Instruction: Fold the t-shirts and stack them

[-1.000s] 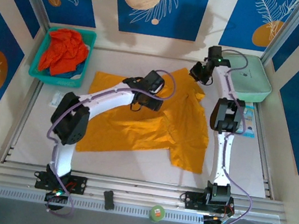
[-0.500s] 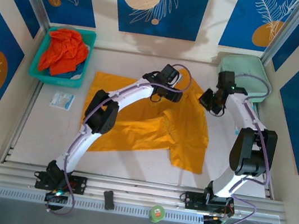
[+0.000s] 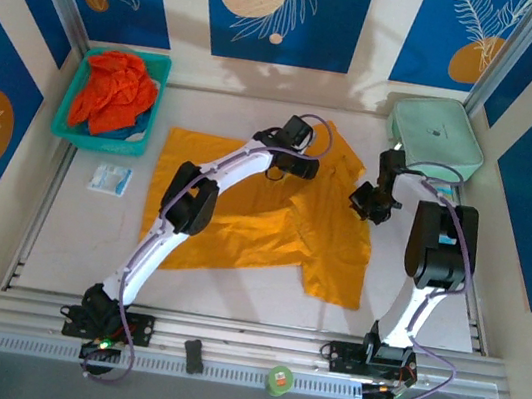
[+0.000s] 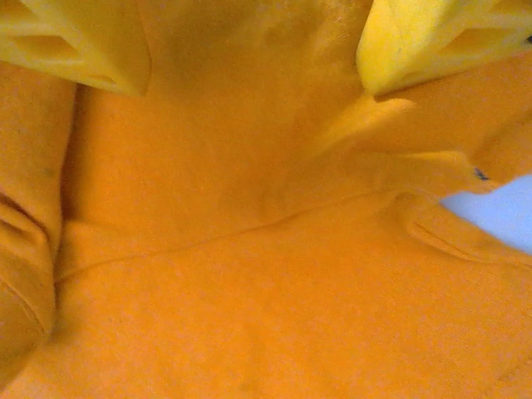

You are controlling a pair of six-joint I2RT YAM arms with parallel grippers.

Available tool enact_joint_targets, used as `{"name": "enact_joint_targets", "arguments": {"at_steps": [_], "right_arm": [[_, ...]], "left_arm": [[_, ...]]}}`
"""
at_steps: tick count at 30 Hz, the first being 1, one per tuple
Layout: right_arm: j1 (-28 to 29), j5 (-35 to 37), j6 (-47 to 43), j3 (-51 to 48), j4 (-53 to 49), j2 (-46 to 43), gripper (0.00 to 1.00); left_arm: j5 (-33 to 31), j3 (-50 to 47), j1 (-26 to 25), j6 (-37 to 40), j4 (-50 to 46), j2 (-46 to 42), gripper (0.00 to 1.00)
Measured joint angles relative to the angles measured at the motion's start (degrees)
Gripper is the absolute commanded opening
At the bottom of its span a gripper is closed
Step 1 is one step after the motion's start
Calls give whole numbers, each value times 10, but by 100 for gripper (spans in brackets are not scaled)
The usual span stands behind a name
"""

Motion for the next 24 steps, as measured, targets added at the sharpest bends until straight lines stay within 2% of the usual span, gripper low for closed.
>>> {"name": "enact_joint_targets", "arguments": {"at_steps": [5,13,24], "right_arm": [[-2,22,31,10,-10,6,0],[0,103,94,42,-100,19,0],[-22,126,147,-64,-114,-60,0]], "left_arm": [[4,4,4,-5,0,2,70],[7,5,6,-10,0,3,70],[25,5,11,-22,4,3,70]]}}
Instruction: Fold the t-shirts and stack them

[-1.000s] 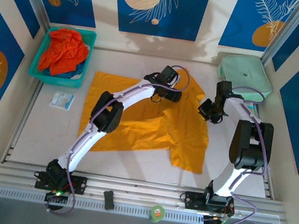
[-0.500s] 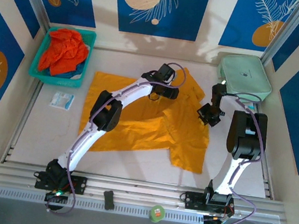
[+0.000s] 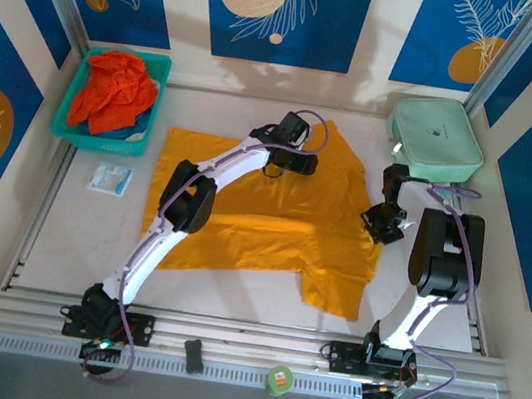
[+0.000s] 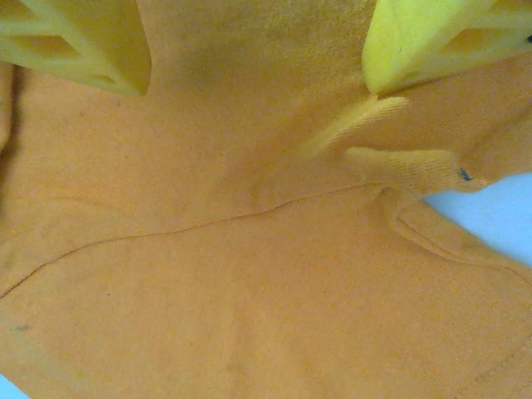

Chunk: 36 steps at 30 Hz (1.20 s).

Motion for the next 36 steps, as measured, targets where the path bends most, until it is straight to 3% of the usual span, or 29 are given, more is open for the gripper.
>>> {"name": "enact_joint_targets", "arguments": {"at_steps": [12,21,24,29,36], "right_arm": [[-2,0,60,-79,-9,-67,0],[-3,21,-3,-36,-18,-68,0],[4,21,-63,-11,-2,-89,0],[25,-6,-170,55,10,-103,0],[42,-57,-254,198,13,52,0]], "left_arm": [[20,-3,2,-18,26,0,82],[41,-35,2,-22,53,-29,100],[32,-121,2,-10,63,-114,99],[-24,-284,2,9,79,-349,100],[-103,-529,3,0,111,-610,100]]}}
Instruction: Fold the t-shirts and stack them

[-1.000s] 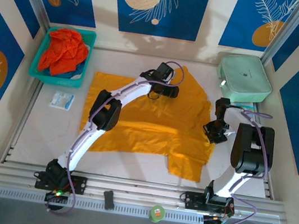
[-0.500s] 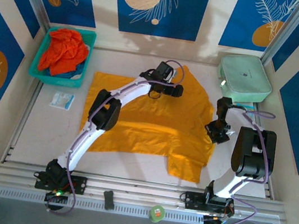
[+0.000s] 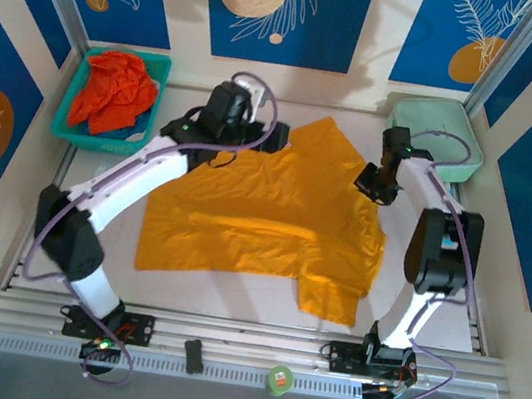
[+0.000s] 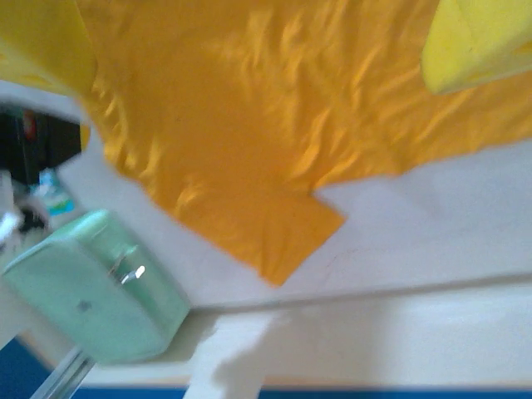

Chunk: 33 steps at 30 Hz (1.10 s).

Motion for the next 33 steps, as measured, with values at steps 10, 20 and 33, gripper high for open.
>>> {"name": "enact_joint_targets", "arguments": {"at_steps": [10,20,33], "right_arm": [[3,-15,-15,236,-67,236,0],[0,44,-9,474,-191,365,0],[-6,86,-79,600,-229,432,0]], "left_arm": [[-69,-233,0,-42,-86,-101,100],[-129,-269,9,-57,-151,-177,100],[-157,-291,20,-64,-185,-131,94]]}}
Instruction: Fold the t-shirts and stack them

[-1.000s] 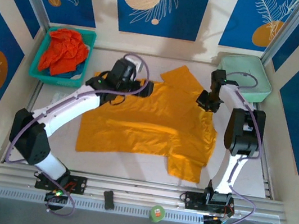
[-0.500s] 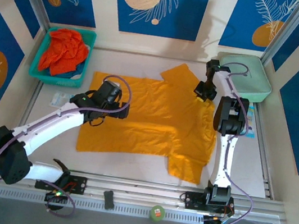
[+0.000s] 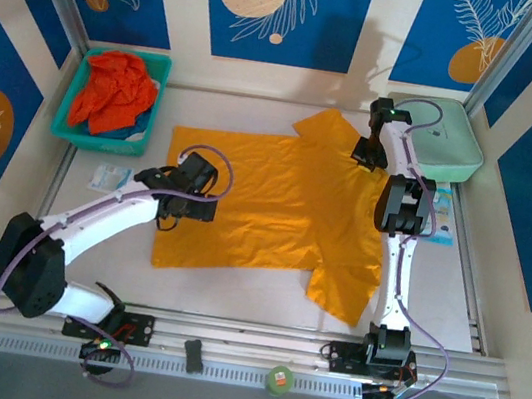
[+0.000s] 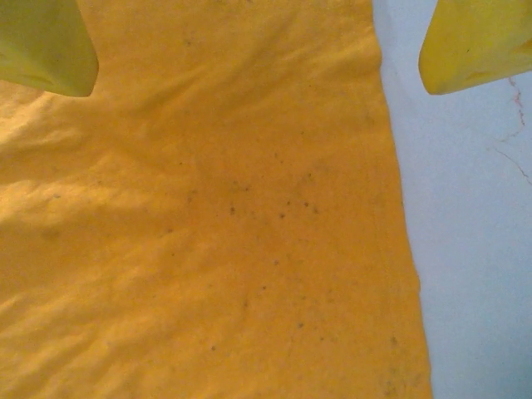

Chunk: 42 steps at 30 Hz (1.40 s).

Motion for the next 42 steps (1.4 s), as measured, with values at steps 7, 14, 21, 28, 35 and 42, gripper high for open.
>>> {"name": "enact_joint_targets", "arguments": {"at_steps": [7,14,21,28,35,42], "right_arm": [[15,-11,-15,-91,32,-77,8],[40,-17,-6,-325,97,-345,4],[52,-38,-3,-623,149,-593,12],[70,-63,11,-773,147,-692,2],[74,-69,59,-879,149,-674,0],[64,-58,85,-899,181,-592,0]], "left_arm": [[-1,-1,27,-45,-48,15,81],[47,-49,42,-83,-25,37,67],[65,-88,42,-123,-19,25,65],[68,-120,42,-160,-24,-37,61],[95,-134,43,-172,5,-5,57],[108,-129,44,-174,57,70,57]]}}
